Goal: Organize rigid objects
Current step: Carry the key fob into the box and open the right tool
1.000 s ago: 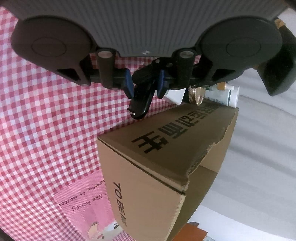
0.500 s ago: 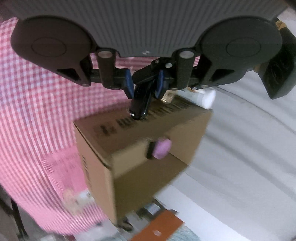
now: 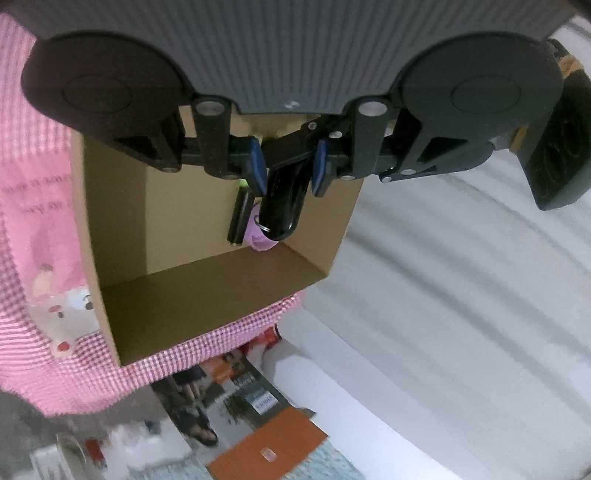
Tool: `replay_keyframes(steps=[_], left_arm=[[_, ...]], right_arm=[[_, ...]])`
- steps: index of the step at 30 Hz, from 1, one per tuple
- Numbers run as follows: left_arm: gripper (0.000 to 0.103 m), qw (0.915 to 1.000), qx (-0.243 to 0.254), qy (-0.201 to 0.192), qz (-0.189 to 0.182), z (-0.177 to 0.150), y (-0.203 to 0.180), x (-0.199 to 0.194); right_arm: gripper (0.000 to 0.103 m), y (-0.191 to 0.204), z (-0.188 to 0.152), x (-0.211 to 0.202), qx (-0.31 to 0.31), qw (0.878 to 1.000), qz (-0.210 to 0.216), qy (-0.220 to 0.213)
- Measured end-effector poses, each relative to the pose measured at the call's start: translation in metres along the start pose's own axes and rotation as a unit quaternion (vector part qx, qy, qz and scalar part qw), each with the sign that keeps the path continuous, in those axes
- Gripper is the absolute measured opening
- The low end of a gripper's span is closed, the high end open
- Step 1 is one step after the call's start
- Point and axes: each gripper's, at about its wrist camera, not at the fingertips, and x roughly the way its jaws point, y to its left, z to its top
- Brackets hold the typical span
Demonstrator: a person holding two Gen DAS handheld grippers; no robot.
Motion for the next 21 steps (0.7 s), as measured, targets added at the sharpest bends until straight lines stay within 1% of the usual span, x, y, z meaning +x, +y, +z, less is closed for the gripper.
replay_keyframes(steps=[4, 6, 10, 12, 16, 21], left_arm=[[0.017, 0.9979, -0.038, 0.052, 0.011, 0.027, 0.030, 0.045], [0.017, 0.9958, -0.050, 0.074, 0.019, 0.033, 0.043, 0.065], [0.017, 0.9900, -0.063, 0.120, 0.040, 0.038, 0.061, 0.102], [0.017, 0.9873, -0.067, 0.136, 0.048, 0.039, 0.067, 0.115], [0.017, 0.9833, -0.078, 0.154, 0.058, 0.036, 0.074, 0.131], [0.017, 0.9828, -0.078, 0.156, 0.060, 0.037, 0.073, 0.136]], right_arm=[[0.026, -0.019, 0.041, 0.048, 0.031, 0.999, -0.016, 0.031], [0.026, -0.027, 0.055, 0.073, 0.045, 0.998, -0.027, 0.046], [0.026, -0.041, 0.073, 0.114, 0.059, 0.994, -0.049, 0.075], [0.026, -0.045, 0.075, 0.130, 0.063, 0.993, -0.057, 0.085], [0.026, -0.055, 0.076, 0.150, 0.072, 0.990, -0.064, 0.099], [0.026, -0.061, 0.073, 0.158, 0.087, 0.989, -0.064, 0.103]])
